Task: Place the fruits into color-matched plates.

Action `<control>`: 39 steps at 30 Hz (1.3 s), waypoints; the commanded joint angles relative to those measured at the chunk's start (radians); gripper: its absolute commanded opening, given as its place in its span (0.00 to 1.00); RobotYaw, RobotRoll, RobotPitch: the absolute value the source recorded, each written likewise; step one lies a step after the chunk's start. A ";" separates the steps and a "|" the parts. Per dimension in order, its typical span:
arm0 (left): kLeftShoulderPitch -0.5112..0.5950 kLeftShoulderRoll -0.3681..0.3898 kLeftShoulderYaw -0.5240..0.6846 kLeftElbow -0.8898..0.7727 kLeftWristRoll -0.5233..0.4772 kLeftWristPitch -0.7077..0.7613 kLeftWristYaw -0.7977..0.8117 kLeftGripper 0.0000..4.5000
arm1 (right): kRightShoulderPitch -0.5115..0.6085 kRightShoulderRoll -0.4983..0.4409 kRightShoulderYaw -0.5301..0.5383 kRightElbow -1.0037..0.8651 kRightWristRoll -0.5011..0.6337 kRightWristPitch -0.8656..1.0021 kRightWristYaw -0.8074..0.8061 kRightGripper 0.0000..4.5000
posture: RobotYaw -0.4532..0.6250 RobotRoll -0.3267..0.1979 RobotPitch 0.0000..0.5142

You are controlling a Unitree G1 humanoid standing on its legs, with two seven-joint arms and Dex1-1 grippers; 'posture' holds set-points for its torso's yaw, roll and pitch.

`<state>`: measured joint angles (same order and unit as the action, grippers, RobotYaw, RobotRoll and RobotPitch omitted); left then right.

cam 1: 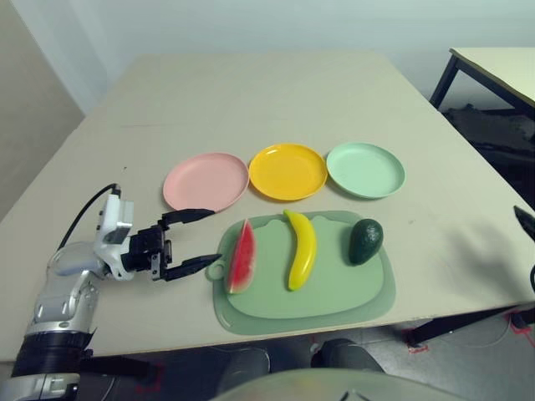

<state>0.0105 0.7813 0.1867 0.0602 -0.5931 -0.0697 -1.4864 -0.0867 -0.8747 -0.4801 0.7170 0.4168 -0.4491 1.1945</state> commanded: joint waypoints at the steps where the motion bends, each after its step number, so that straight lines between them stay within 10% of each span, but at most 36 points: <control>1: 0.008 0.067 -0.014 -0.059 0.040 0.022 -0.025 1.00 | 0.101 -0.028 0.066 -0.286 0.021 0.114 0.064 1.00 | 0.30 0.62 0.00; 11: -0.002 0.093 0.004 -0.158 0.017 0.108 0.032 1.00 | 0.368 -0.210 0.126 -0.578 -0.083 0.251 0.177 1.00 | 0.29 0.62 0.00; 18: 0.063 0.110 0.009 -0.182 0.016 0.132 0.031 1.00 | 0.358 -0.357 0.127 -0.837 -0.002 0.546 0.232 1.00 | 0.28 0.62 0.00; 24: 0.089 0.106 0.028 -0.219 0.012 0.144 0.068 1.00 | 0.064 -0.378 0.309 -1.027 0.014 0.678 0.223 1.00 | 0.30 0.62 0.00; 32: 0.145 0.127 0.074 -0.263 0.014 0.159 0.085 1.00 | -0.366 -0.264 0.633 -0.959 -0.247 0.583 0.246 1.00 | 0.34 0.62 0.00; 39: 0.150 0.121 0.066 -0.280 0.030 0.160 0.109 1.00 | -0.513 -0.147 0.797 -0.892 -0.424 0.451 0.259 1.00 | 0.38 0.62 0.00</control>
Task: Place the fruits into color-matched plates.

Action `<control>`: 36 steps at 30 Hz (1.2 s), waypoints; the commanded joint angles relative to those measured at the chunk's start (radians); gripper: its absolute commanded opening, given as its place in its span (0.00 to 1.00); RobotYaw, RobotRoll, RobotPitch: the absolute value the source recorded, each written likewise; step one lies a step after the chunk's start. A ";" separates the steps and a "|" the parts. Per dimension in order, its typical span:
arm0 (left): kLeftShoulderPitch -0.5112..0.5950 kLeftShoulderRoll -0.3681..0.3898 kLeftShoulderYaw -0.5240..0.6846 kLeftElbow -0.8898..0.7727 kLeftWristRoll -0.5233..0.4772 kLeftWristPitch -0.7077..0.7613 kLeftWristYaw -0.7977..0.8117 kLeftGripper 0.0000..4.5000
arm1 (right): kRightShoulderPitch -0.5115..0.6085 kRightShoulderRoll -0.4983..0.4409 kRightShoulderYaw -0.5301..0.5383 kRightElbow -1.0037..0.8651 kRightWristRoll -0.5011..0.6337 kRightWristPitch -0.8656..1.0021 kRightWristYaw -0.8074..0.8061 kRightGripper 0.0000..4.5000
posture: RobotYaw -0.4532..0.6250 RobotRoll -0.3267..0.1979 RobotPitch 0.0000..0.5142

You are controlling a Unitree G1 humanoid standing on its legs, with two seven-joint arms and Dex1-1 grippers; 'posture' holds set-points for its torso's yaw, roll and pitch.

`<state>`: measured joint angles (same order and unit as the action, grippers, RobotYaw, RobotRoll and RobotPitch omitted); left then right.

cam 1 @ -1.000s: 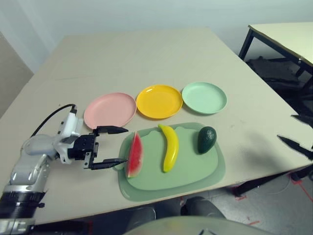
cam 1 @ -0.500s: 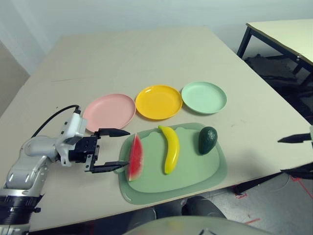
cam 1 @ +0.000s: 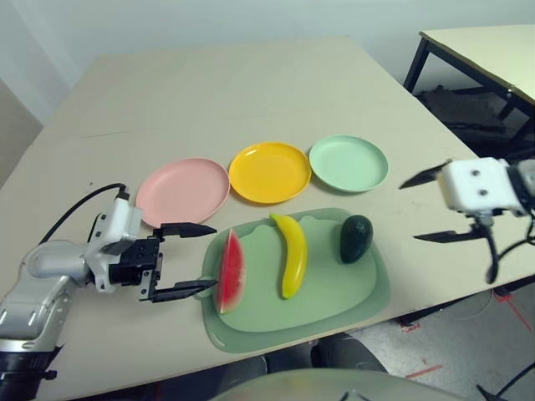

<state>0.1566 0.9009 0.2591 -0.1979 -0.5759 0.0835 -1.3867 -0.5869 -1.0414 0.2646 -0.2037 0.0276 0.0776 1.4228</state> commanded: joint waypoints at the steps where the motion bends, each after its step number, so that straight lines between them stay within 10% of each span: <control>1: 0.006 0.000 -0.005 -0.027 0.012 0.008 0.015 1.00 | -0.016 0.030 0.063 0.037 -0.038 -0.117 0.042 1.00 | 0.38 0.62 0.00; 36: -0.055 -0.005 -0.062 -0.055 0.060 0.024 0.084 1.00 | -0.074 0.195 0.193 0.235 -0.269 -0.270 0.054 1.00 | 0.42 0.62 0.00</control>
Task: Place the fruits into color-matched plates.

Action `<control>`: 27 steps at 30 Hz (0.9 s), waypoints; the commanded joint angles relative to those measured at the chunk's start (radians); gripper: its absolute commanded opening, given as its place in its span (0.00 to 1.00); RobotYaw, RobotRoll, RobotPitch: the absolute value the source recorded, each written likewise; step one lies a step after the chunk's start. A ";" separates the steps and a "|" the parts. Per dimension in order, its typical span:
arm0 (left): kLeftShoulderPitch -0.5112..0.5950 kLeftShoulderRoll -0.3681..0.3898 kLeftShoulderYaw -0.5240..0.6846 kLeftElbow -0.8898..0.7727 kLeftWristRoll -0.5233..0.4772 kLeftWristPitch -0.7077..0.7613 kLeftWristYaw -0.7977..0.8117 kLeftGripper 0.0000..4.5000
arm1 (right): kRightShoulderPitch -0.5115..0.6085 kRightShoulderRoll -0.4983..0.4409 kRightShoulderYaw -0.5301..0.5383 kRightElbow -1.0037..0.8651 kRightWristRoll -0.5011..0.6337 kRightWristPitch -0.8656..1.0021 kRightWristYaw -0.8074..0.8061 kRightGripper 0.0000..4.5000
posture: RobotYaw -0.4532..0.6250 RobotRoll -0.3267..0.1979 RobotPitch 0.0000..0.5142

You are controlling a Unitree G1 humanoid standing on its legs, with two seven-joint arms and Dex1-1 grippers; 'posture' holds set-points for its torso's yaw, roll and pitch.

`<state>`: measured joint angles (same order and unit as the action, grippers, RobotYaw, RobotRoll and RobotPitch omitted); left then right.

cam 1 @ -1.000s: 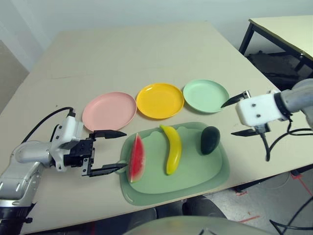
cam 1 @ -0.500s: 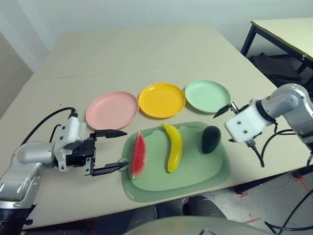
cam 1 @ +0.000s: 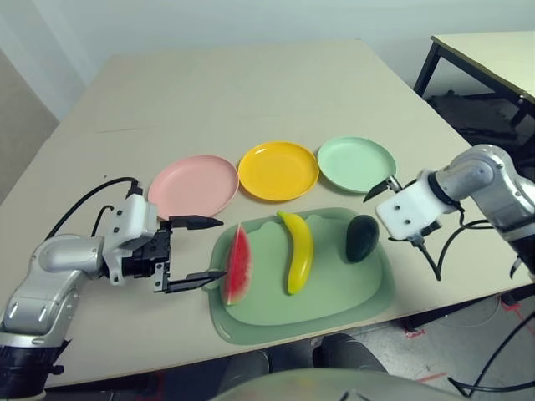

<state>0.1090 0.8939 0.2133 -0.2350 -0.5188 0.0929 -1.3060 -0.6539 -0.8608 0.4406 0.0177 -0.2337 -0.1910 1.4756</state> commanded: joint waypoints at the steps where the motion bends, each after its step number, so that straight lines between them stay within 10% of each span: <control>1: -0.008 0.003 -0.017 -0.020 0.003 0.016 0.004 1.00 | -0.008 0.021 0.019 0.021 -0.008 -0.002 -0.001 1.00 | 0.42 0.62 0.00; 27: 0.003 -0.001 -0.008 -0.032 0.020 -0.010 0.018 1.00 | 0.009 0.051 0.039 0.022 0.014 0.020 0.065 1.00 | 0.44 0.62 0.00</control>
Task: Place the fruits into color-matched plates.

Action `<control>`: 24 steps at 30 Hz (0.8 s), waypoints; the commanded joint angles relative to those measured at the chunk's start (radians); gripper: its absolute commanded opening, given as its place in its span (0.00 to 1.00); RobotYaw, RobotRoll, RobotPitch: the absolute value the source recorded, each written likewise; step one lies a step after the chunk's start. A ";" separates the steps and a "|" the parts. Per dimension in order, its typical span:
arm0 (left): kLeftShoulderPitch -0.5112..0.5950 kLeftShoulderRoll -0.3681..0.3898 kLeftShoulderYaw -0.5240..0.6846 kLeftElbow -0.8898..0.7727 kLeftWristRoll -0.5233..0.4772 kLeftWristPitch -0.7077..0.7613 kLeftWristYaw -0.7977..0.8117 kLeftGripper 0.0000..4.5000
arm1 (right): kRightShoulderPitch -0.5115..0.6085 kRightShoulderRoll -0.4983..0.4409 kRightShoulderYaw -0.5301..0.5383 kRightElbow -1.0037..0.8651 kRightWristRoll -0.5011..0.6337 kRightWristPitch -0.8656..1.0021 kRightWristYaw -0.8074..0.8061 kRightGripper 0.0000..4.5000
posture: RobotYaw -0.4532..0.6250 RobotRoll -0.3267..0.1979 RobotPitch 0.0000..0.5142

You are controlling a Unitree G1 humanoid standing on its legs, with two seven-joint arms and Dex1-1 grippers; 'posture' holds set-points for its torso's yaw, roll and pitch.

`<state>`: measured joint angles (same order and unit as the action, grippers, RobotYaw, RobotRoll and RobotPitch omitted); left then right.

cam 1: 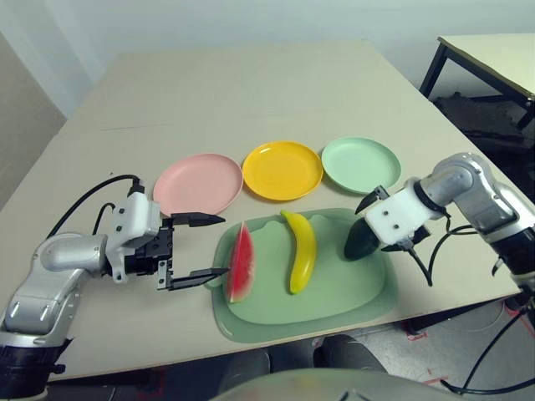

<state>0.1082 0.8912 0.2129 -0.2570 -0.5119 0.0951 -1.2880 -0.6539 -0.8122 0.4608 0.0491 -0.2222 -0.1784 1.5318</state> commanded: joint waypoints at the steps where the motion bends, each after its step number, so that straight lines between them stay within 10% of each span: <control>1: 0.004 0.002 -0.007 -0.009 0.013 -0.013 -0.001 1.00 | 0.010 0.003 0.020 -0.009 0.001 0.008 0.008 1.00 | 0.44 0.62 0.00; 24: 0.011 0.024 0.014 0.011 0.023 -0.029 -0.005 1.00 | 0.012 0.023 0.056 -0.017 -0.035 0.126 0.006 0.91 | 0.45 0.62 0.00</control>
<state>0.1106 0.9038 0.2177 -0.2538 -0.5052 0.0745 -1.2886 -0.6516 -0.7877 0.5005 0.0464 -0.2469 -0.0627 1.5311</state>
